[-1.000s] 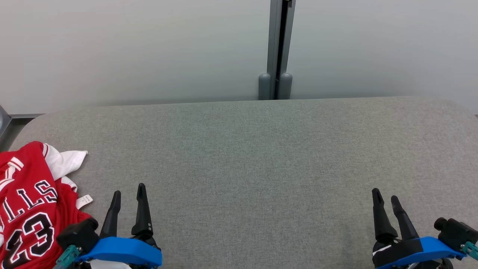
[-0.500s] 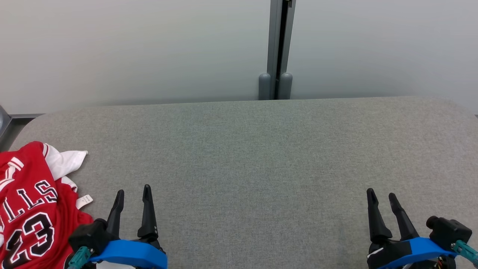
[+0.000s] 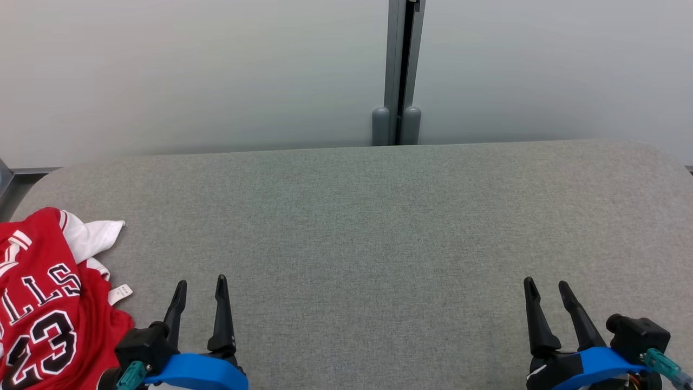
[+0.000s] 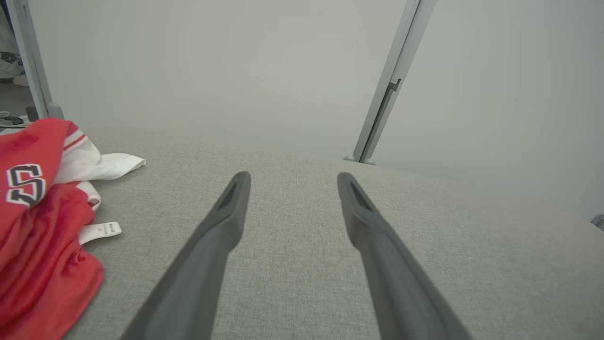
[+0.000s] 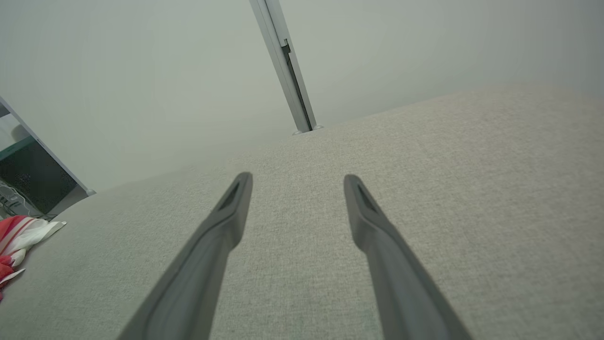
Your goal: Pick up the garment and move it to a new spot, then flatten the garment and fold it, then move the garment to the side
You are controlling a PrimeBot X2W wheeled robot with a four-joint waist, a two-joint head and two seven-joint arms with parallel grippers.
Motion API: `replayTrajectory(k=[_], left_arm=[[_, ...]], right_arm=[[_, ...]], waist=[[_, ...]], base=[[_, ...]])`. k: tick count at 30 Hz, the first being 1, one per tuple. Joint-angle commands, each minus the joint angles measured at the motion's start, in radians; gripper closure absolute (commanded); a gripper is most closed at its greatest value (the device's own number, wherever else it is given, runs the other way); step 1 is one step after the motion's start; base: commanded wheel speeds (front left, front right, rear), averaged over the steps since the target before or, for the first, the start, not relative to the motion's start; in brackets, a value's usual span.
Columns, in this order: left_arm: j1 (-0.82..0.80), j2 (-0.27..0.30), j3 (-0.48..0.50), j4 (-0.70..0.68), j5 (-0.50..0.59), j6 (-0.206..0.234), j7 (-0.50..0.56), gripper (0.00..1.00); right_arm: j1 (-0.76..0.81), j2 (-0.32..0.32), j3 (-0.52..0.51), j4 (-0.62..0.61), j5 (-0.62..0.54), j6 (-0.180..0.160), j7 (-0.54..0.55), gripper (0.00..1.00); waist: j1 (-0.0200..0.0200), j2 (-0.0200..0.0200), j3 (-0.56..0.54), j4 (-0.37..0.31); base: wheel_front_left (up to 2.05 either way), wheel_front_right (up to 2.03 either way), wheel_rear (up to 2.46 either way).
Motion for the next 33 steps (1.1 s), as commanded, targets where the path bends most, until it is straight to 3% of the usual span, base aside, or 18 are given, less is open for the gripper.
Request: replayTrajectory(k=[1, 23, 33], left_arm=[[-0.001, 0.003, -0.007, 0.000, 0.018, 0.002, -0.009, 0.00], [0.009, 0.003, -0.024, 0.013, 0.080, 0.030, -0.021, 0.00], [0.004, 0.010, -0.031, 0.018, 0.071, 0.036, -0.015, 0.00]], right_arm=[[-0.008, -0.008, 0.002, 0.002, -0.018, 0.002, -0.009, 0.00], [-0.012, -0.009, -0.005, 0.029, -0.142, 0.002, -0.027, 0.00], [-0.007, -0.008, -0.014, 0.025, -0.147, 0.002, -0.017, 0.00]], waist=[[0.0000, 0.0000, -0.001, 0.000], [0.0000, 0.0000, -0.005, -0.005], [0.0000, 0.0000, -0.003, -0.005]], base=[[0.00, 0.00, 0.00], [0.00, 0.00, 0.00], [0.00, 0.00, 0.00]])
